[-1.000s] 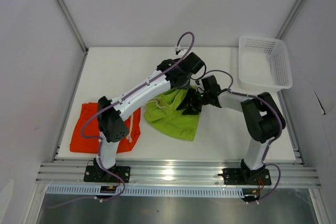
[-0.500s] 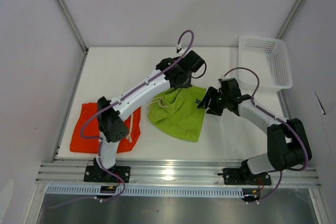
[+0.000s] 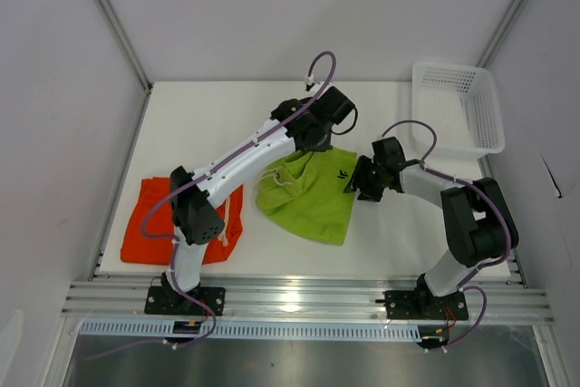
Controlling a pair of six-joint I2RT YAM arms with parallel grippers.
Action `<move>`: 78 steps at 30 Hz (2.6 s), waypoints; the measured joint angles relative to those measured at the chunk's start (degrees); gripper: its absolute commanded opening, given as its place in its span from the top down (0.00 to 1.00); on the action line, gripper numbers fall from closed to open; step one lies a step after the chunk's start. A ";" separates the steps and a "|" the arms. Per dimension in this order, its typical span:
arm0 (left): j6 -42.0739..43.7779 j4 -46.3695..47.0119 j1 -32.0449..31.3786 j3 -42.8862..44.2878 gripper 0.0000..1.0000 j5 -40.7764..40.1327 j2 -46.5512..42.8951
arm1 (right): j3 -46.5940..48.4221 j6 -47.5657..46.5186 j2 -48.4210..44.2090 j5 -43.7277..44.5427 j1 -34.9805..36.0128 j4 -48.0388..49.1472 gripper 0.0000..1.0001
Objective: Fold and stack the shorts
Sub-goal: Fold the shorts
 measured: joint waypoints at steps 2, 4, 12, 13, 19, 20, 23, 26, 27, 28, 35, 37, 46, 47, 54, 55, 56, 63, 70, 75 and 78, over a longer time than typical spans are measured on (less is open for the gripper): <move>-0.07 -0.07 0.00 0.70 1.00 0.42 0.94 | 0.68 -0.09 1.14 0.11 0.00 0.42 0.53; -0.24 0.04 0.00 1.01 1.00 0.94 1.90 | 1.27 -0.15 2.16 0.26 0.00 1.09 0.59; -3.69 1.57 0.00 0.09 1.00 2.36 3.28 | 2.67 0.02 4.90 0.24 0.00 3.13 0.90; -4.44 2.14 0.00 -0.39 1.00 2.71 3.28 | 2.73 0.04 5.09 0.24 0.00 3.30 0.91; -7.48 3.41 0.00 -1.33 0.81 5.46 3.63 | 3.17 0.07 6.19 0.02 0.00 4.13 0.94; -7.69 3.98 0.00 -1.53 0.72 5.99 3.78 | 3.28 0.07 6.29 0.02 0.00 4.20 0.92; -7.87 6.38 0.00 -2.29 0.32 7.67 4.52 | 3.61 0.07 6.64 -0.15 0.00 4.52 0.87; -8.57 8.33 0.00 -2.47 0.08 9.40 5.57 | 3.74 0.09 6.73 -0.22 -0.11 4.74 0.79; -8.66 8.76 0.00 -2.49 0.07 9.90 5.68 | 3.78 0.07 6.73 -0.28 -0.24 4.76 0.76; -8.70 9.31 0.02 -2.58 0.05 10.47 5.68 | 3.80 0.09 6.73 -0.42 -0.39 4.81 0.72; -6.84 12.35 0.11 -3.37 0.04 14.51 4.11 | 4.00 -0.07 5.62 -1.27 -4.13 4.31 0.49; -5.86 13.03 0.46 -5.27 0.04 15.74 1.81 | 3.43 -0.11 4.42 -1.79 -5.88 4.11 0.43; -1.36 23.65 2.54 -30.29 0.05 17.92 -15.67 | -4.44 2.12 -4.04 -13.77 -12.22 9.27 0.18; -1.01 26.12 2.58 -34.80 0.05 18.40 -17.77 | -4.90 3.06 -4.04 -15.89 -12.13 10.67 0.18; 1.11 36.98 2.21 -50.25 0.14 21.22 -20.79 | -5.92 8.02 -2.32 -22.53 -9.27 19.04 0.17; 1.36 38.07 2.03 -50.80 0.14 21.20 -20.70 | -5.92 8.66 -1.75 -22.97 -8.81 20.15 0.17; 1.75 39.26 1.77 -51.01 0.15 21.20 -20.57 | -5.92 9.33 -1.09 -23.52 -8.35 21.14 0.17; 3.74 47.23 -0.20 -51.15 0.33 20.68 -18.82 | -5.86 12.85 5.01 -25.07 -6.51 24.98 0.18; 5.11 51.36 -2.10 -52.92 0.57 20.09 -14.82 | -5.86 15.26 6.69 -25.83 -5.81 28.48 0.40; 6.58 54.93 -3.50 -55.82 0.69 20.28 -14.51 | -5.81 16.52 6.95 -26.67 -5.68 30.16 0.60; 7.39 57.64 -4.50 -56.83 0.70 21.66 -14.43 | -5.62 17.07 7.54 -27.23 -5.66 30.77 0.62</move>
